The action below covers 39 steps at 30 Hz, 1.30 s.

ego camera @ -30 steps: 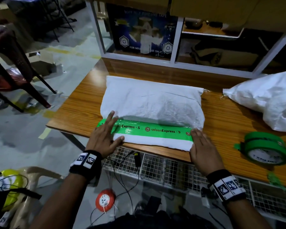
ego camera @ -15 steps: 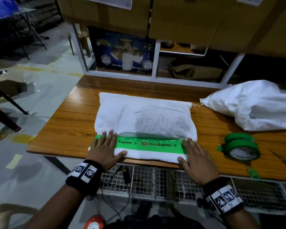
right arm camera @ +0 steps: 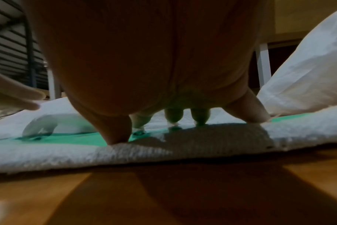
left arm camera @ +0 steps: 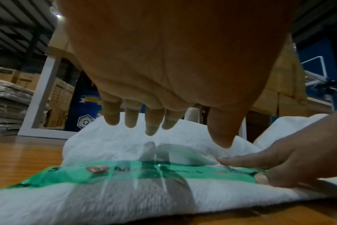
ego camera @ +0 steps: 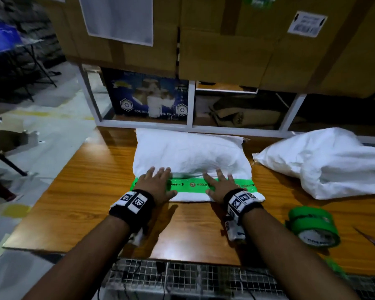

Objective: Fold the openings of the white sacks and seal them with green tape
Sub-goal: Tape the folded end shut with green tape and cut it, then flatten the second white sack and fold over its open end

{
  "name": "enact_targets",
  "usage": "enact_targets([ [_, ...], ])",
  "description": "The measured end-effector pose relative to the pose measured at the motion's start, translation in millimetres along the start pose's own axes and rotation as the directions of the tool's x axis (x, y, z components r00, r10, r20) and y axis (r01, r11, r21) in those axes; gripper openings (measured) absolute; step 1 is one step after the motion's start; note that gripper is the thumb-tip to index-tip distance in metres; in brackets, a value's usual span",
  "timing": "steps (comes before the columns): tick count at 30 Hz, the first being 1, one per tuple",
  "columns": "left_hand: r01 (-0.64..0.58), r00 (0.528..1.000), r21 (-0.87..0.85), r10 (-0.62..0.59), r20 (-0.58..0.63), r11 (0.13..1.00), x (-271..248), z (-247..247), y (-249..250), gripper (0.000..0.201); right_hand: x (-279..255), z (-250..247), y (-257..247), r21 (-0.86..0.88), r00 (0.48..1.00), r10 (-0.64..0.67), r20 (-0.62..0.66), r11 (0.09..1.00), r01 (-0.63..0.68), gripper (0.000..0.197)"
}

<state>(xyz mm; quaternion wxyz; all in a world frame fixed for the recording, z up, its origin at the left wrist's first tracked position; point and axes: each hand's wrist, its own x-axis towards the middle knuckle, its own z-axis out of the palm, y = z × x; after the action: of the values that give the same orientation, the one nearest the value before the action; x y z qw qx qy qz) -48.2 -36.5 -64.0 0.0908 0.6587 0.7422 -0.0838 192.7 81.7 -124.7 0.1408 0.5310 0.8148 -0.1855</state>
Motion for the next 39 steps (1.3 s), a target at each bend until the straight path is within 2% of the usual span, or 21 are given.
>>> enact_targets([
  [6, 0.027, 0.989, -0.012, -0.025, 0.147, 1.000, 65.2, 17.4, -1.7, 0.082, 43.7, -28.5, 23.5, 0.034, 0.999, 0.033, -0.044, 0.999, -0.031, 0.063],
  [9, 0.013, 0.995, -0.009, -0.012, 0.099, 1.000, 80.0, 18.9, 1.1, 0.080, 48.7, -39.1, 31.9, 0.064, 0.998, 0.027, -0.055, 0.998, -0.024, 0.061],
  [12, 0.048, 0.997, -0.011, -0.048, 0.067, 0.999, 82.3, 13.0, 9.2, 0.083, 39.3, -49.9, 37.2, 0.100, 0.997, -0.019, -0.069, 0.995, 0.026, 0.063],
  [15, 0.081, 0.995, -0.036, -0.079, 0.061, 0.996, 78.8, 1.7, 23.3, 0.074, 9.9, -75.8, 49.2, 0.167, 0.979, -0.032, -0.200, 0.984, 0.066, 0.060],
  [18, 0.071, 0.996, -0.063, -0.067, 0.060, 0.996, 80.7, -9.8, 42.0, 0.061, -30.9, -109.0, 75.3, 0.258, 0.919, 0.032, -0.393, 0.963, 0.077, 0.045],
  [20, -0.009, 0.998, -0.082, 0.014, 0.065, 0.997, 82.9, -14.6, 63.8, 0.063, -57.1, -129.3, 99.5, 0.298, 0.846, 0.090, -0.526, 0.951, 0.084, 0.037],
  [23, -0.168, 0.985, -0.042, 0.169, 0.024, 0.985, 84.7, -21.2, 110.0, 0.067, -89.9, -155.9, 154.1, 0.254, 0.738, 0.176, -0.652, 0.967, -0.006, 0.031],
  [24, -0.181, 0.983, -0.063, 0.182, 0.006, 0.981, 90.7, -17.6, 121.4, 0.070, -97.3, -161.8, 175.1, 0.204, 0.719, 0.181, -0.671, 0.977, -0.056, 0.032],
  [25, -0.183, 0.983, -0.092, 0.183, -0.014, 0.979, 97.5, -13.3, 132.0, 0.076, -104.5, -167.3, 196.1, 0.118, 0.726, 0.161, -0.668, 0.987, -0.111, 0.037],
  [26, -0.178, 0.984, -0.108, 0.176, -0.028, 0.978, 101.9, -12.2, 141.4, 0.083, -109.9, -170.2, 215.9, 0.005, 0.766, 0.144, -0.626, 0.984, -0.180, 0.047],
  [28, -0.145, 0.989, -0.122, 0.143, -0.029, 0.982, 111.5, -12.8, 156.6, 0.085, -114.5, -169.3, 253.3, -0.226, 0.872, 0.157, -0.464, 0.931, -0.288, 0.071],
  [29, -0.109, 0.994, -0.125, 0.108, -0.017, 0.986, 115.5, -15.0, 163.8, 0.084, -114.4, -166.5, 267.8, -0.296, 0.910, 0.188, -0.370, 0.904, -0.307, 0.089],
  [31, -0.006, 1.000, -0.140, 0.009, 0.017, 0.990, 122.8, -19.6, 175.6, 0.083, -111.2, -159.7, 283.9, -0.302, 0.943, 0.254, -0.215, 0.901, -0.312, 0.123],
  [33, 0.082, 0.995, -0.142, -0.072, 0.071, 0.987, 134.2, -16.0, 182.1, 0.080, -98.7, -148.9, 293.9, -0.278, 0.954, 0.255, -0.158, 0.915, -0.291, 0.135],
  [35, 0.126, 0.988, -0.151, -0.110, 0.111, 0.980, 142.5, -3.7, 189.5, 0.072, -85.2, -134.8, 302.0, -0.300, 0.963, 0.197, -0.181, 0.922, -0.245, 0.139],
  [36, 0.141, 0.986, -0.143, -0.126, 0.105, 0.980, 144.5, 1.9, 193.9, 0.068, -77.3, -126.6, 306.0, -0.339, 0.966, 0.152, -0.208, 0.916, -0.217, 0.135],
  [39, 0.179, 0.981, -0.102, -0.169, 0.094, 0.979, 146.3, 9.9, 206.9, 0.062, -58.6, -105.1, 320.8, -0.409, 0.944, -0.028, -0.327, 0.905, -0.115, 0.097],
])
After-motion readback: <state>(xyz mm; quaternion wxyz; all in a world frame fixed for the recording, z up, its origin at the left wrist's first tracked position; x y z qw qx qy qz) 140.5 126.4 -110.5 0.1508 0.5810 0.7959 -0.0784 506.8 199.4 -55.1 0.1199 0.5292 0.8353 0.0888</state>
